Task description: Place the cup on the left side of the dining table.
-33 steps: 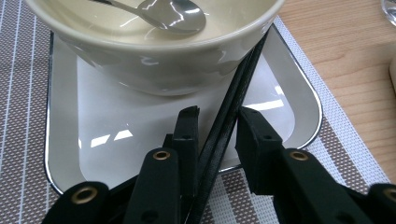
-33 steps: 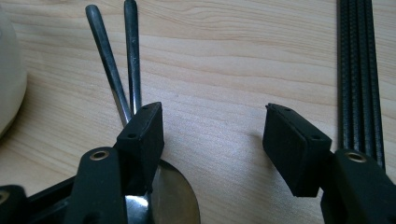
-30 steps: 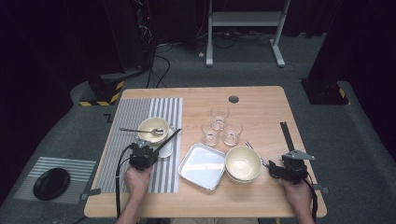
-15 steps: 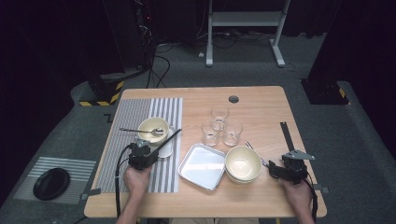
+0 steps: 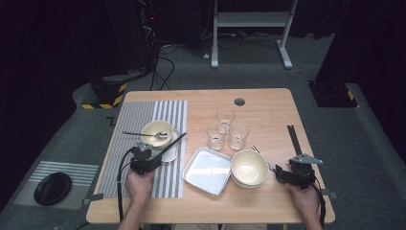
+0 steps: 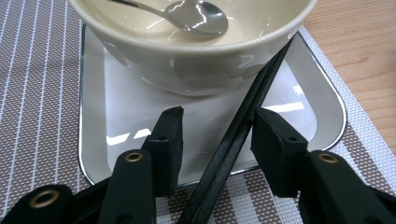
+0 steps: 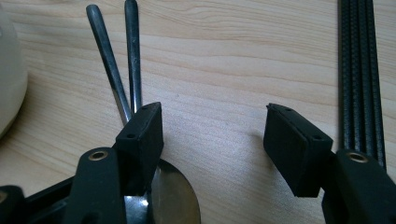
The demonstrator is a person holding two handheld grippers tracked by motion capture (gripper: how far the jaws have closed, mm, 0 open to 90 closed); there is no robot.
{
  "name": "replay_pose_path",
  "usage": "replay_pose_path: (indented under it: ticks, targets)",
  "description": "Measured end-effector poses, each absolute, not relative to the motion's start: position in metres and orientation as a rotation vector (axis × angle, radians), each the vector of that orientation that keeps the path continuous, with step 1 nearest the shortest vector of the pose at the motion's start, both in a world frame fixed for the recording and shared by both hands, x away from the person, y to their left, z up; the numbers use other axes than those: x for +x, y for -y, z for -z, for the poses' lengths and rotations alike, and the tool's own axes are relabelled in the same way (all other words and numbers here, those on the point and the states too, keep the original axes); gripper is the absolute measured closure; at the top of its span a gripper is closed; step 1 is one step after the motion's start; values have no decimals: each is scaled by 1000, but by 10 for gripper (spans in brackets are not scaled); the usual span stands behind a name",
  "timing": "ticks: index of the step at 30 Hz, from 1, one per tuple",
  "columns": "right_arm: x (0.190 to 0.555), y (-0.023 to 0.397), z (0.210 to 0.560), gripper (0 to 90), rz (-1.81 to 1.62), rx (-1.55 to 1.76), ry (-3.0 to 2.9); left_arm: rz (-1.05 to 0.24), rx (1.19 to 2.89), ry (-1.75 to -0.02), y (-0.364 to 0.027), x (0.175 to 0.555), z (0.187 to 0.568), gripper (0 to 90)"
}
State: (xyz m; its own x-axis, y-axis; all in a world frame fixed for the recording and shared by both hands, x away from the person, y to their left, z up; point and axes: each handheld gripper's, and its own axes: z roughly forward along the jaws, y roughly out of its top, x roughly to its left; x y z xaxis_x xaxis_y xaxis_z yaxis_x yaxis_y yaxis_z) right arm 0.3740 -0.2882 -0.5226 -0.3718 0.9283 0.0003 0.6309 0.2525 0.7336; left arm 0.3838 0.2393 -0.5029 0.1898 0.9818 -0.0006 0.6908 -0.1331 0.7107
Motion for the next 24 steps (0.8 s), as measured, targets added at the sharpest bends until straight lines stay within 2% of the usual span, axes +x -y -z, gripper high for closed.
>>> replay_pose_path:
  ticks: [24]
  targets:
    - [374,288,523,378,-915,1417,-2094,-660,1868,-1595,-242,384,504,520]
